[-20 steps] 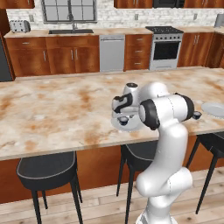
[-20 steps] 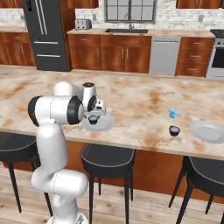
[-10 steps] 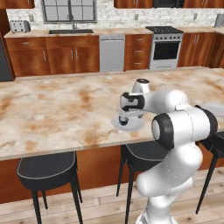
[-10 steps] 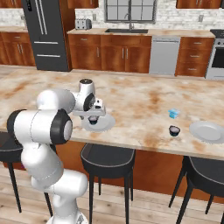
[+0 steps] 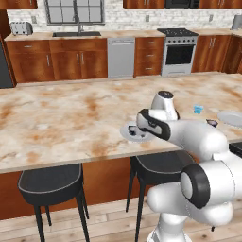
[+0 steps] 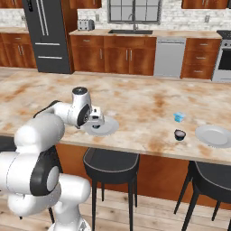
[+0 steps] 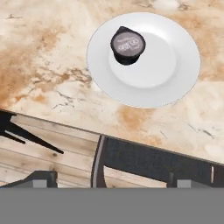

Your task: Place two yogurt containers on each plate.

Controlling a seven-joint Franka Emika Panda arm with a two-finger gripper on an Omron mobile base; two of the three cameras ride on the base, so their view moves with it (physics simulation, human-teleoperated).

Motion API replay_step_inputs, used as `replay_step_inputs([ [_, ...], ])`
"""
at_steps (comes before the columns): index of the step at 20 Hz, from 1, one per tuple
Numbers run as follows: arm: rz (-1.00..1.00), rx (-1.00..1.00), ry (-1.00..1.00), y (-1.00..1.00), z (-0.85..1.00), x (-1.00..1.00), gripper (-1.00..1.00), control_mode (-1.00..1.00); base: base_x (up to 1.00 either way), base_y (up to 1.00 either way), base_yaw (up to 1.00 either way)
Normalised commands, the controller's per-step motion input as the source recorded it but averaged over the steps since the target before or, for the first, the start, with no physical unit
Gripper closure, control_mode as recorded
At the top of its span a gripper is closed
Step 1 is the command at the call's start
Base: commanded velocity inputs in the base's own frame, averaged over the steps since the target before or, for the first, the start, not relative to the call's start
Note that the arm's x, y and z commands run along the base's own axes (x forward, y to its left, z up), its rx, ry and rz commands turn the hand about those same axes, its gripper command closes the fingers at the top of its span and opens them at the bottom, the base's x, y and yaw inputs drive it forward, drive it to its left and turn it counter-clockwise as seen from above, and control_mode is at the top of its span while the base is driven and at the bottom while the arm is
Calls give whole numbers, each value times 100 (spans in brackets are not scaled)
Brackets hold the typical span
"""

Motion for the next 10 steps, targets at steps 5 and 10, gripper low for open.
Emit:
replay_step_inputs([
  [5,0,0,0,-5,90,-55,-100,-100,0,0,0],
  [10,0,0,0,-2,6,-8,-100,-100,0,0,0],
])
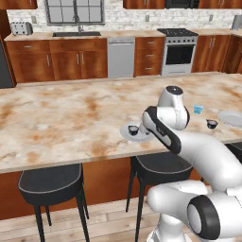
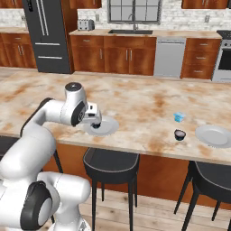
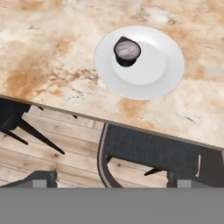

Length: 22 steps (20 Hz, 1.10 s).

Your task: Place two yogurt containers on each plate.

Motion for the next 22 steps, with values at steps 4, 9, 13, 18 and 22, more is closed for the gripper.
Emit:
replay_step_inputs([
  [4,0,0,0,0,0,-2,-100,-100,0,0,0],
  [9,0,0,0,0,0,0,-100,100,-5,-67,-1],
  [13,0,0,0,0,0,0,-100,100,20,-79,-3],
  [18,0,0,0,0,0,0,-100,100,49,-56,-5],
  [22,0,0,0,0,0,0,-100,100,79,-44,-1],
])
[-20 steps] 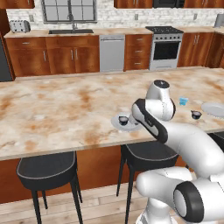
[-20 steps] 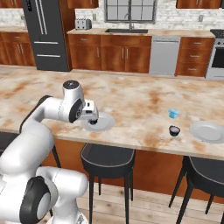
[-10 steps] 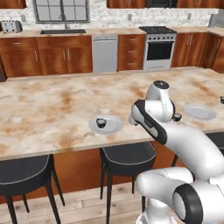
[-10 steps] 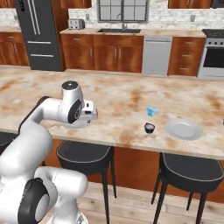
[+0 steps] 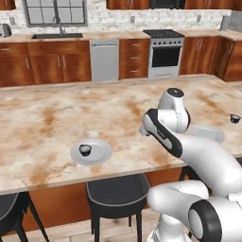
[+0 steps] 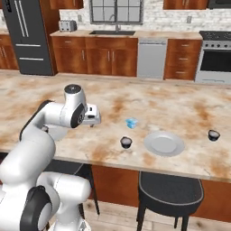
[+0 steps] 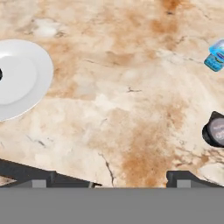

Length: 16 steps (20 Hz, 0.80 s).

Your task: Place two yogurt containers on each plate.

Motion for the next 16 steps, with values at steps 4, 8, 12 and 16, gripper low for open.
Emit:
replay_step_inputs([
  [4,0,0,0,0,0,0,-100,100,62,-69,0],
  [8,0,0,0,0,0,0,-100,100,64,-48,0],
  [12,0,0,3,-6,0,12,-100,-100,22,-6,0],
  [16,-3,0,6,-44,-1,12,-100,-100,0,0,0],
])
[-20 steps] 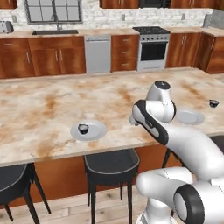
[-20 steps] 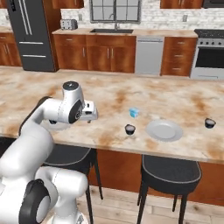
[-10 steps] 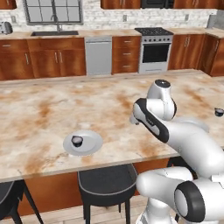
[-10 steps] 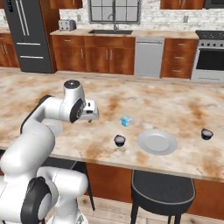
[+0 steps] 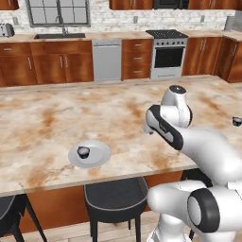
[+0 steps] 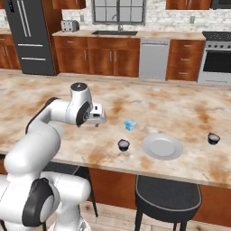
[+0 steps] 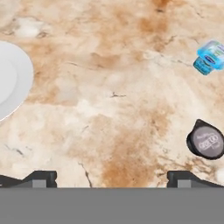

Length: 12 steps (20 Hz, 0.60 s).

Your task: Place two yogurt containers on each plate.

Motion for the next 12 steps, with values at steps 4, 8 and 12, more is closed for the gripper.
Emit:
replay_step_inputs([
  [4,-23,-3,12,-96,-18,60,-100,-100,0,0,0],
  [8,-35,-4,24,-92,-33,56,-100,-100,0,0,0],
  [12,-29,6,12,-89,-11,23,-100,-100,0,0,0],
])
